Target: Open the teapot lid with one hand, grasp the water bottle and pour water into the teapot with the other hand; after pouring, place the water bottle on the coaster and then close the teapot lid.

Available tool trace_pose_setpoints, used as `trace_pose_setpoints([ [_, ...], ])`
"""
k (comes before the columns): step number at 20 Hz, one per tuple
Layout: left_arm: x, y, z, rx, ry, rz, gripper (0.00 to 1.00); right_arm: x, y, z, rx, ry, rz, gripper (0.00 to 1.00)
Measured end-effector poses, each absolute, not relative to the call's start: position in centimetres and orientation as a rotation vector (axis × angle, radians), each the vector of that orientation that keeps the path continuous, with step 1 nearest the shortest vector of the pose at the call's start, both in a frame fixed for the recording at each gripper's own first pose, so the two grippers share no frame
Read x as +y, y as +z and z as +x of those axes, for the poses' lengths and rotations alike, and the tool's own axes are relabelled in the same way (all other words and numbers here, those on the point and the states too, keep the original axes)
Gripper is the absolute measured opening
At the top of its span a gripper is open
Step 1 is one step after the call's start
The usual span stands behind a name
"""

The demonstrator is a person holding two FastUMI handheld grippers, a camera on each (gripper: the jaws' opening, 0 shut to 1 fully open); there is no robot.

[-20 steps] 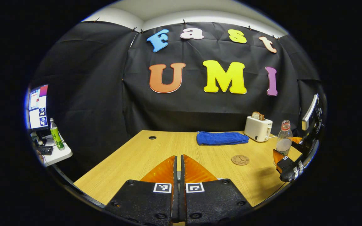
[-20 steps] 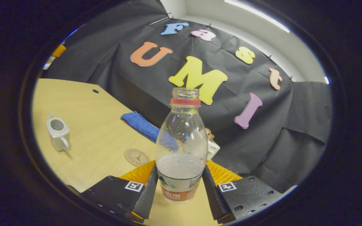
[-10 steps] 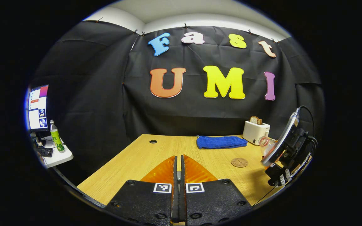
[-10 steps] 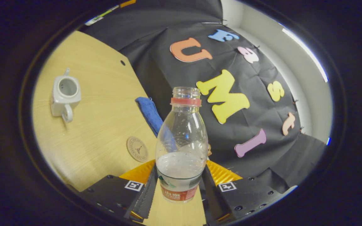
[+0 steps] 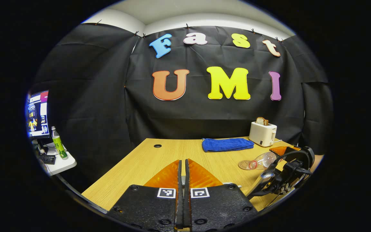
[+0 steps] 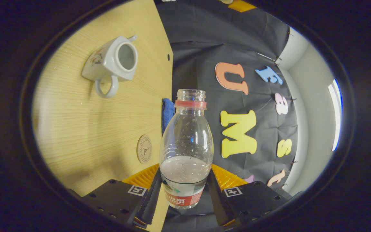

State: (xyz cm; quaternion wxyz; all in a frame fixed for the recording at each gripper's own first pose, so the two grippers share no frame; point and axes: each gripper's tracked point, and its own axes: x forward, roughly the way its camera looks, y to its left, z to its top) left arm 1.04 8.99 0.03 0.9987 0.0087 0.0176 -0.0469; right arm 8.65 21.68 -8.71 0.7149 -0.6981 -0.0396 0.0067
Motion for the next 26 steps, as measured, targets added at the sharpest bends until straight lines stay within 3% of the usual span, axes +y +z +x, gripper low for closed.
trace_pose_setpoints([
  [26,10.1,-1.5,1.5,0.088,-0.076,0.036,0.03,26.3,-4.8,7.2,-0.359,-0.111,-2.029,0.71],
])
